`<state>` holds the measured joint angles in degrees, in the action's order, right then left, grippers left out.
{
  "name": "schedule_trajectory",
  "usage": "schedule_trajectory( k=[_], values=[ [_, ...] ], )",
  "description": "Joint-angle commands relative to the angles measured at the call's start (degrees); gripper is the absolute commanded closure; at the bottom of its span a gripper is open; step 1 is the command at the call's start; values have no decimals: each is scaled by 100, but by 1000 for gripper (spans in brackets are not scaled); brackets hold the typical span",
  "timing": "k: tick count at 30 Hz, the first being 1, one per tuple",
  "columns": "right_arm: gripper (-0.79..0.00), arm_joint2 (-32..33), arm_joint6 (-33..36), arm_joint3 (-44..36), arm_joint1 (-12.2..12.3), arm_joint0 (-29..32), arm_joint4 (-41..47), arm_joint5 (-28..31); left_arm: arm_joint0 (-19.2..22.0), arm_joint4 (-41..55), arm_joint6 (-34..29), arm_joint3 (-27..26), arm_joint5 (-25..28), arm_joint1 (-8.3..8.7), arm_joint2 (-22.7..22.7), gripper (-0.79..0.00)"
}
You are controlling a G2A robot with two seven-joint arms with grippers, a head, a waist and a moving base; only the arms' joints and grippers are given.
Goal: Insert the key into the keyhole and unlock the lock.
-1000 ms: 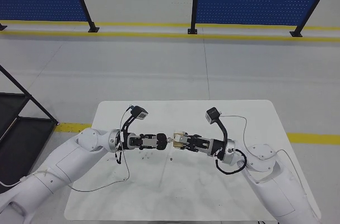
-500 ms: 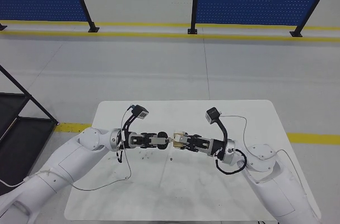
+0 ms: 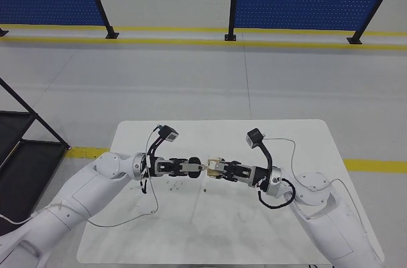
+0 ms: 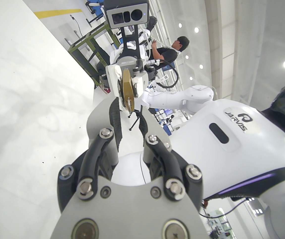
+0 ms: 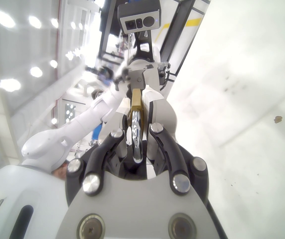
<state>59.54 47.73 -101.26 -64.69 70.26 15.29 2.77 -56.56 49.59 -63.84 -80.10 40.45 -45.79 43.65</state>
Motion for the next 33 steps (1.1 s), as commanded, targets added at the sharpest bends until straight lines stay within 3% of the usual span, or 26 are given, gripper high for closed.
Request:
schedule_trajectory(
  k=[1,10,12,24,33],
  values=[
    [0,0,0,0,0,0,0,0,2,-12,-21,-1,-22,-25,14,-154],
    [0,0,0,0,0,0,0,0,-24,-44,-128,6,-129,-112,120,-55],
    [0,0,0,0,0,0,0,0,-34,-57,-152,5,-152,-129,144,-3],
    [0,0,0,0,0,0,0,0,-72,-273,-194,5,-195,-222,300,0],
    [0,0,0,0,0,0,0,0,-156,-1046,176,-123,176,-223,430,0]
  ],
)
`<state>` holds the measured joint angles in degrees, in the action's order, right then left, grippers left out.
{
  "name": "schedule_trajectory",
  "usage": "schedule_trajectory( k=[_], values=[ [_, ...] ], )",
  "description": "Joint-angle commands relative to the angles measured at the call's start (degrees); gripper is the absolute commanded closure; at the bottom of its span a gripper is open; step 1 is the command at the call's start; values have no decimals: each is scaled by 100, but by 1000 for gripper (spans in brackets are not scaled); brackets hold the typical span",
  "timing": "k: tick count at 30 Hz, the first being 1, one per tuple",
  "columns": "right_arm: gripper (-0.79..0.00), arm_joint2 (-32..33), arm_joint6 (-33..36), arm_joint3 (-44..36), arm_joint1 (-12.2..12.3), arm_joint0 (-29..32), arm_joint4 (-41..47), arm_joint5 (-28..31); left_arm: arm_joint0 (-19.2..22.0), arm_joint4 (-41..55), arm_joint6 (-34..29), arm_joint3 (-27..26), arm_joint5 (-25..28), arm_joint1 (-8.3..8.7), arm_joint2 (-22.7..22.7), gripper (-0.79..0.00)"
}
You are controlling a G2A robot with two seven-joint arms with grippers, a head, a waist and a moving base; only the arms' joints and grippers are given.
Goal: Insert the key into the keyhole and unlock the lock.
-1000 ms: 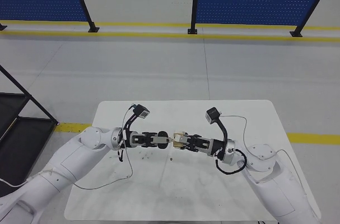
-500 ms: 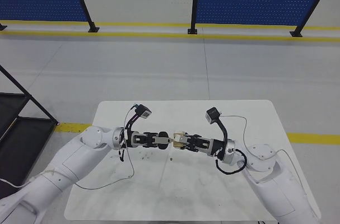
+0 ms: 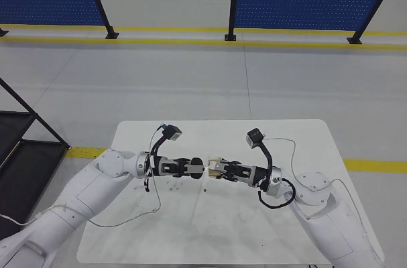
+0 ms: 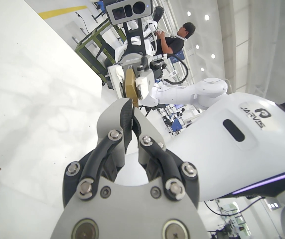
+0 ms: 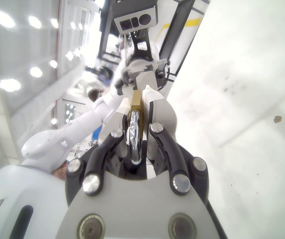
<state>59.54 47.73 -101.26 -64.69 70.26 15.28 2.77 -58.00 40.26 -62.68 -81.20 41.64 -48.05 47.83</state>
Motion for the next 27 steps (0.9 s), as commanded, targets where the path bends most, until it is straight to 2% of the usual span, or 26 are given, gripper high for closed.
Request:
schedule_trajectory(
  k=[1,14,27],
  values=[
    [0,0,0,0,0,0,0,0,-27,-180,105,-18,102,5,19,0],
    [0,0,0,0,0,0,0,0,-159,-708,667,-246,664,72,103,0],
    [0,0,0,0,0,0,0,0,-228,-1024,1031,-263,1027,146,155,0]
  ],
)
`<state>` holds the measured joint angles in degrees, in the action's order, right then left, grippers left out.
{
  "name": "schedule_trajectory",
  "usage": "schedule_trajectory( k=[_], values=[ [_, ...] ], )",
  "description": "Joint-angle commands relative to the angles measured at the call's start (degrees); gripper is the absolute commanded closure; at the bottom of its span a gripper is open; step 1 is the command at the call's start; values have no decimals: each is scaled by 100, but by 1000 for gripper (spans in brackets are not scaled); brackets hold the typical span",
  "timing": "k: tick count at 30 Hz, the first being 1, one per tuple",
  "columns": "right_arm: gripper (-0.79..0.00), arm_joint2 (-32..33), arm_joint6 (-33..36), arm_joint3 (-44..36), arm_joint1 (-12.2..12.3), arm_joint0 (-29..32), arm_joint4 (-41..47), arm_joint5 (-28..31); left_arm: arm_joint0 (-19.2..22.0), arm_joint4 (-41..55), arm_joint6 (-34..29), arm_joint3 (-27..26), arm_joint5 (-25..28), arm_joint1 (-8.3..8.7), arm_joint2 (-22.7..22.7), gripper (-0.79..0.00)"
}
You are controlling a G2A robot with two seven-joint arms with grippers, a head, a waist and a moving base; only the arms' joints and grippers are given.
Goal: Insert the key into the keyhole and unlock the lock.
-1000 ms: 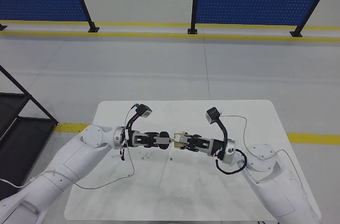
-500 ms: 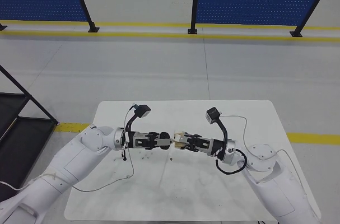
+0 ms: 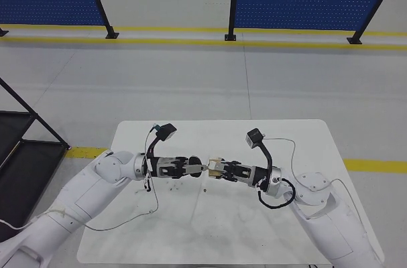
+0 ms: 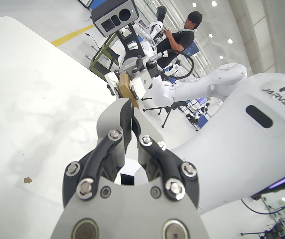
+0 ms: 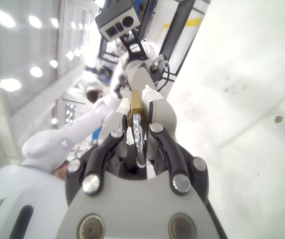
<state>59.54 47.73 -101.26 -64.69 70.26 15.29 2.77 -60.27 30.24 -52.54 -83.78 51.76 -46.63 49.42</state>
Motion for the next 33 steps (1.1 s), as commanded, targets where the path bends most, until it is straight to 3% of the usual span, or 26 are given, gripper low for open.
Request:
schedule_trajectory(
  k=[1,33],
  values=[
    [0,0,0,0,0,0,0,0,0,-40,32,-8,31,7,-6,0],
    [0,0,0,0,0,0,0,0,-19,-837,516,46,451,-94,150,0]
  ],
)
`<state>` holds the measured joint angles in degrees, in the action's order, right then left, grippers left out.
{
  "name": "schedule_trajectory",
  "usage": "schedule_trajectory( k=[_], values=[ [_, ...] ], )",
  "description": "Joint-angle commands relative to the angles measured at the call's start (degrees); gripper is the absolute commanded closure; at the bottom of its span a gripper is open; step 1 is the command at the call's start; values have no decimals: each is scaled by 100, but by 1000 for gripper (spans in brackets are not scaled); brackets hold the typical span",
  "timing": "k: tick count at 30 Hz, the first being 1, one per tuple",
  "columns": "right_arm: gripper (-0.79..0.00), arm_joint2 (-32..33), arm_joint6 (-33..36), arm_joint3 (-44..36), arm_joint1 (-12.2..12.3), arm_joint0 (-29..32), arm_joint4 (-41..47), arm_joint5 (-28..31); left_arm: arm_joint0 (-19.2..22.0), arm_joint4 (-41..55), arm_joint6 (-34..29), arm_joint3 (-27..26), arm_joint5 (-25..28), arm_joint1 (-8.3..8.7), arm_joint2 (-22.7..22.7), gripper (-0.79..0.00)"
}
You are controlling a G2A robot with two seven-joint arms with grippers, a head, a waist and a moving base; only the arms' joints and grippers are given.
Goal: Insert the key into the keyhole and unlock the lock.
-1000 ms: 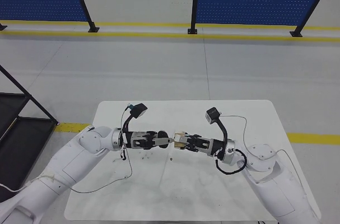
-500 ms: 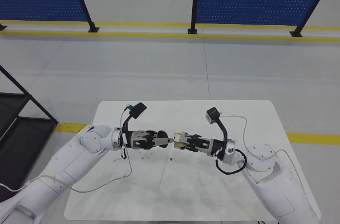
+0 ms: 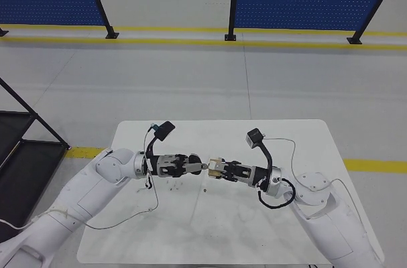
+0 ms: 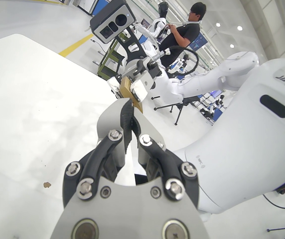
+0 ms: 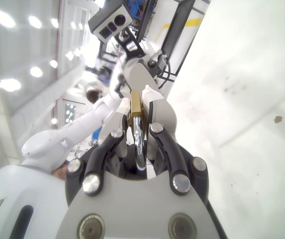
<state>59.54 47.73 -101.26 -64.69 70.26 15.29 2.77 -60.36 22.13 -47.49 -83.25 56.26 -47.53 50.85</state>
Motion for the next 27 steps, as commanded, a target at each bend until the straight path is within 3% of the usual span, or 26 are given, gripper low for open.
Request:
schedule_trajectory(
  k=[1,27],
  values=[
    [0,0,0,0,0,0,0,0,-20,-46,25,-14,0,-8,14,0],
    [0,0,0,0,0,0,0,0,-87,-330,153,-102,-128,-107,154,0]
  ],
)
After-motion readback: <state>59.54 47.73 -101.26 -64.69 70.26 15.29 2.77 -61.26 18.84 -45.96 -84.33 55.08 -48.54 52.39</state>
